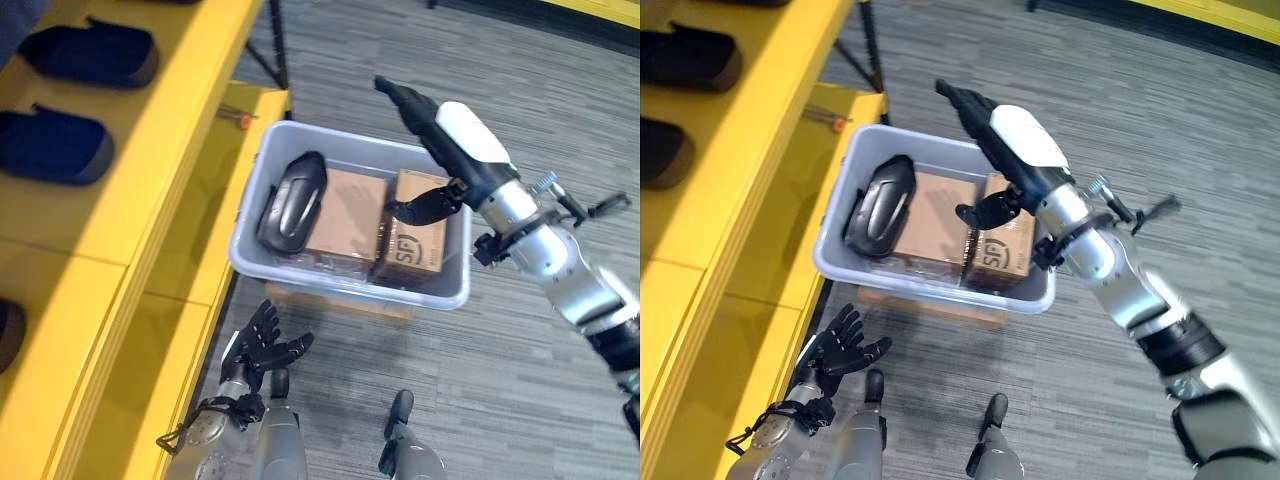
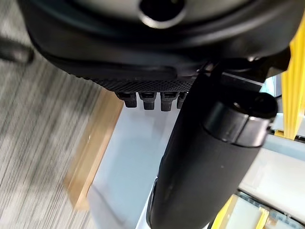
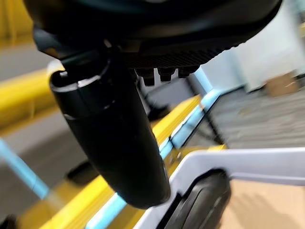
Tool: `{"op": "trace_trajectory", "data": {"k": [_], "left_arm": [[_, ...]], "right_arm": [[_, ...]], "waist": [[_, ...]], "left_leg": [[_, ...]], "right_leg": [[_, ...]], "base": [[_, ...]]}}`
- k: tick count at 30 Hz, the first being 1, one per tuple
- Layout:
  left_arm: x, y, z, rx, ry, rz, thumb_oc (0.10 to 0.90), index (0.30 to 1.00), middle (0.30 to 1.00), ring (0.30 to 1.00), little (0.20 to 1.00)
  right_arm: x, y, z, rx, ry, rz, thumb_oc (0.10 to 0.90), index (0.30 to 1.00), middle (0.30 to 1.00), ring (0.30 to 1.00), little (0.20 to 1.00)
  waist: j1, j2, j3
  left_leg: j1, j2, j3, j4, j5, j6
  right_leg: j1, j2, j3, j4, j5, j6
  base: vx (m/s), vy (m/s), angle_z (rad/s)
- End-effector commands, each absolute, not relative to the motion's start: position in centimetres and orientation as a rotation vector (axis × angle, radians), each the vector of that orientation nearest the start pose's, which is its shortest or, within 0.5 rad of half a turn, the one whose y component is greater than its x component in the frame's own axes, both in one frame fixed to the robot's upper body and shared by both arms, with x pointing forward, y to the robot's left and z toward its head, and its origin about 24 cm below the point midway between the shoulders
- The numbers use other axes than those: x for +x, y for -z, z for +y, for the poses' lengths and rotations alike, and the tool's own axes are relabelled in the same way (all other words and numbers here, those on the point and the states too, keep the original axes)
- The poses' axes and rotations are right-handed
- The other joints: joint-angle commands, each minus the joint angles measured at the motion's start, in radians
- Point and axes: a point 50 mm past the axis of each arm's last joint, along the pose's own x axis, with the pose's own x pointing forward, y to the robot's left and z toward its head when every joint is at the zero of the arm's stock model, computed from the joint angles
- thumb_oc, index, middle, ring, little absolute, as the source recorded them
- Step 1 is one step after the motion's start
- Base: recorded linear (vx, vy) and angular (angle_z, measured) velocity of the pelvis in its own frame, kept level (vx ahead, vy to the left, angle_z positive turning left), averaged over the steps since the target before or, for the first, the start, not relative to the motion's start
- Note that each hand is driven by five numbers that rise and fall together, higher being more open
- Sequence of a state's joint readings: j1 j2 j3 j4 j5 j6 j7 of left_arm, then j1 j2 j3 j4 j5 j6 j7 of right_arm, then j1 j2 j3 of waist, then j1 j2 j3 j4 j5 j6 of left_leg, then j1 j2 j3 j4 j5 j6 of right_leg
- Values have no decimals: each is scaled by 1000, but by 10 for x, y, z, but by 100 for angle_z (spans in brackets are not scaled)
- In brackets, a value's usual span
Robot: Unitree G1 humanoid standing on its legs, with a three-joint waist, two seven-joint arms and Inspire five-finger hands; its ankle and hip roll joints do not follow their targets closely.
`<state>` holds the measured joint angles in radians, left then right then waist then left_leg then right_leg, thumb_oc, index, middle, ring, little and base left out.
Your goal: Move parts from the plastic box to the shelf.
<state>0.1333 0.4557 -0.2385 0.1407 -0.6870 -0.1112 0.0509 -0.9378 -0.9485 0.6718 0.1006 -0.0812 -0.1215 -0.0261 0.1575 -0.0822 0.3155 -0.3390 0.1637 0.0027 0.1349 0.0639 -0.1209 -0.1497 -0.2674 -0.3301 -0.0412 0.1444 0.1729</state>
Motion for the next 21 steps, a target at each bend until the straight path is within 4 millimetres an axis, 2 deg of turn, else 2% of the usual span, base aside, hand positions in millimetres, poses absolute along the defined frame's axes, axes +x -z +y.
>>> {"op": "trace_trajectory", "data": {"k": [1, 7, 11, 13, 14, 15, 16, 21], "left_arm": [[228, -33, 209, -216, 105, 65, 900, 1000, 1000, 1000, 1000], [233, -39, 207, -220, 139, 46, 900, 1000, 1000, 1000, 1000], [234, -43, 205, -218, 149, 35, 900, 1000, 1000, 1000, 1000], [236, -47, 202, -220, 166, 17, 900, 1000, 1000, 1000, 1000], [236, -49, 200, -230, 174, 8, 900, 1000, 1000, 1000, 1000], [237, -50, 199, -229, 179, 3, 900, 1000, 1000, 1000, 1000], [237, -50, 199, -233, 181, 2, 900, 1000, 1000, 1000, 1000], [240, -56, 192, -258, 191, -30, 900, 1000, 1000, 1000, 1000]], "right_arm": [[322, -292, -144, -1285, -313, -831, 900, 1000, 1000, 1000, 1000], [335, -316, -132, -1583, -330, -819, 900, 1000, 1000, 1000, 1000], [340, -321, -132, -1647, -314, -802, 900, 1000, 1000, 1000, 1000], [345, -327, -136, -1742, -292, -767, 900, 1000, 1000, 1000, 1000], [349, -331, -147, -1825, -254, -720, 900, 1000, 1000, 1000, 1000], [350, -333, -148, -1864, -251, -709, 900, 1000, 1000, 1000, 1000], [352, -334, -158, -1956, -231, -661, 900, 1000, 1000, 1000, 1000], [361, -337, -182, -2092, -140, -551, 900, 1000, 1000, 1000, 1000]], "waist": [[-3, -14, -4], [42, 1, 37], [57, 10, 55], [66, 22, 75], [74, 26, 91], [76, 29, 97], [81, 27, 104], [86, 37, 128]], "left_leg": [[-37, 55, 5, 0, 26, -14], [-76, 45, -35, -19, 53, -22], [-94, 42, -47, -29, 65, -22], [-118, 33, -60, -36, 76, -23], [-136, 27, -69, -42, 84, -25], [-140, 26, -71, -46, 87, -25], [-143, 26, -76, -50, 71, -37], [-180, 14, -88, -34, 66, -34]], "right_leg": [[65, -110, 12, 133, -127, 39], [45, -112, -33, 173, -156, 31], [30, -115, -45, 192, -167, 29], [11, -122, -59, 211, -174, 27], [-3, -126, -65, 220, -176, 25], [-8, -127, -68, 223, -178, 25], [-7, -127, -65, 232, -204, 30], [-28, -131, -75, 246, -212, 28]], "base": [[-10, -47, 45], [-10, -34, 32], [-10, -17, 13], [-2, -31, 20], [-3, -29, 22], [79, -83, 27], [78, -72, 39], [33, -39, 16]]}}
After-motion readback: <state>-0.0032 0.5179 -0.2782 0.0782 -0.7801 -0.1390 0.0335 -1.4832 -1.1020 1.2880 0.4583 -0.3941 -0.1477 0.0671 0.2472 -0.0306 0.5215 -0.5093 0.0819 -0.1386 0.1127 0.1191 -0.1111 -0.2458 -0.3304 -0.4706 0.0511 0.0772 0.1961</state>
